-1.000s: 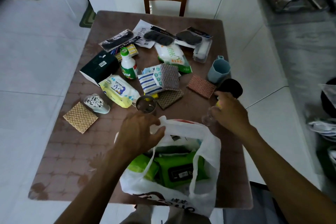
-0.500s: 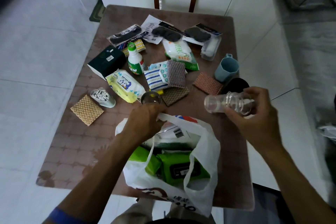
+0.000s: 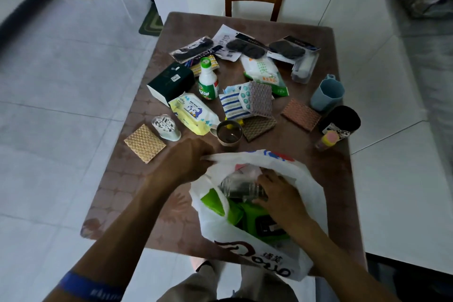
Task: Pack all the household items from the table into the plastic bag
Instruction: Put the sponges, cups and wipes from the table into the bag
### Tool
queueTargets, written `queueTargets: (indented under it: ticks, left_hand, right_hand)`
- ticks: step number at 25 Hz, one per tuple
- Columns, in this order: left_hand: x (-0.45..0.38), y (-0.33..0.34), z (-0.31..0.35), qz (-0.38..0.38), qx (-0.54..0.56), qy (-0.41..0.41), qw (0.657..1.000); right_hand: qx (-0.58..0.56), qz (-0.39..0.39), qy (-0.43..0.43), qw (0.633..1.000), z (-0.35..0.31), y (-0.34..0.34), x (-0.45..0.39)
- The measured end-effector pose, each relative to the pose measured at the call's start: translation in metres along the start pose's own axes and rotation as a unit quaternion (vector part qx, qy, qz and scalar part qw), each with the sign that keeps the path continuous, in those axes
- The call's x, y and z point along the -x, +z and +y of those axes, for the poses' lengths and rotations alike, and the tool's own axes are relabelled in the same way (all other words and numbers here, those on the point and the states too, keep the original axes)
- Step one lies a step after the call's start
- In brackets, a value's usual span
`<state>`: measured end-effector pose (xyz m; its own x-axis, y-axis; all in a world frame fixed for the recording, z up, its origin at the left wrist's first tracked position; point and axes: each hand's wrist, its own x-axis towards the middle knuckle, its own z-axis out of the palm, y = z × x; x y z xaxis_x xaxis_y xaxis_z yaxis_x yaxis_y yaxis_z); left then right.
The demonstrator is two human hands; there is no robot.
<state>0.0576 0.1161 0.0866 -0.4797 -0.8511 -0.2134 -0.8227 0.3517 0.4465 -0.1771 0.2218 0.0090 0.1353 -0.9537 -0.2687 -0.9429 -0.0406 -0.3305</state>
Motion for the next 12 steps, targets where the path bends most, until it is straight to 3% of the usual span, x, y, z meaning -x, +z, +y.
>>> queueTargets:
  ticks: [3, 7, 9, 12]
  left_hand:
    - [0.003, 0.003, 0.008, 0.043, 0.080, 0.051, 0.995]
    - [0.003, 0.011, 0.013, 0.077, 0.094, 0.015, 0.992]
    - [0.007, 0.008, 0.009, 0.092, 0.099, 0.017, 0.991]
    - [0.009, 0.008, 0.007, 0.093, 0.103, 0.007, 0.990]
  right_hand:
    - [0.041, -0.003, 0.004, 0.999, -0.012, 0.009, -0.011]
    - [0.111, -0.040, 0.034, 0.992, -0.034, -0.010, -0.020]
    - [0.026, 0.053, -0.033, 0.998, -0.040, -0.033, -0.008]
    - [-0.126, 0.228, -0.127, 0.957, -0.050, -0.074, -0.021]
